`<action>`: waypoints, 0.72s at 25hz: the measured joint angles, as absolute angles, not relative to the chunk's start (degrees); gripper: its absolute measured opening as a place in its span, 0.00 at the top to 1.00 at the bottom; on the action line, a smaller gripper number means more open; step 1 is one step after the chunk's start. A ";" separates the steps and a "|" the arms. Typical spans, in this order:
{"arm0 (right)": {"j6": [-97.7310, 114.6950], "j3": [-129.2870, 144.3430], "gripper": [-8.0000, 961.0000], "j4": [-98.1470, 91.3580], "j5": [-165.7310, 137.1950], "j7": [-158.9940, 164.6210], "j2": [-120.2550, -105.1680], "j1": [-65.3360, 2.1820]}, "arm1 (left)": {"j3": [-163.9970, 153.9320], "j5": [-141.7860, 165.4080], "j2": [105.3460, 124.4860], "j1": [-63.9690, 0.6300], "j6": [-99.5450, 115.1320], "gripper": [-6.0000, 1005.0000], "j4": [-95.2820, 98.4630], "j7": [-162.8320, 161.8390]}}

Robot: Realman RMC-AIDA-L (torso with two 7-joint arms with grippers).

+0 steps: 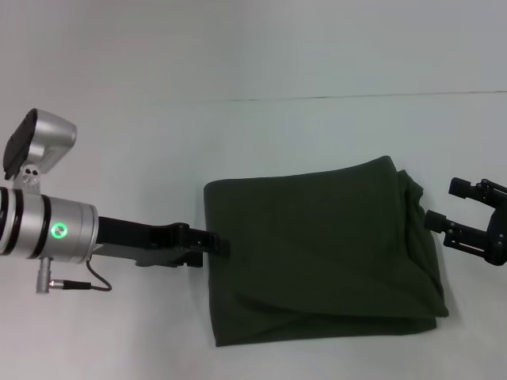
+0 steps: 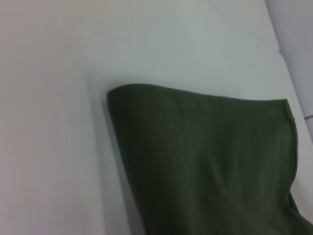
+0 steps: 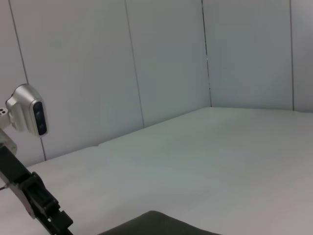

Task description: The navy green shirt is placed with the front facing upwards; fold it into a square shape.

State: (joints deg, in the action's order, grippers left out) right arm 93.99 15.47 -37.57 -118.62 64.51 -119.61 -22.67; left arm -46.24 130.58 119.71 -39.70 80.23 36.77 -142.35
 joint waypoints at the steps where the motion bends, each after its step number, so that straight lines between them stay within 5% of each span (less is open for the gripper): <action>1: 94.02 15.47 0.15 -37.59 -118.62 64.50 -119.61 -22.67 | -46.57 130.58 119.77 -39.73 80.02 0.36 36.75 -142.35; 18: 94.17 15.47 0.15 -37.71 -118.54 64.51 -119.52 -22.67 | -50.43 130.72 120.76 -41.13 77.06 0.34 34.78 -142.39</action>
State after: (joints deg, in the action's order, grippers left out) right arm 94.17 15.47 -37.71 -118.54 64.51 -119.52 -22.67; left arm -50.43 130.72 120.76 -41.13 77.06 34.78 -142.39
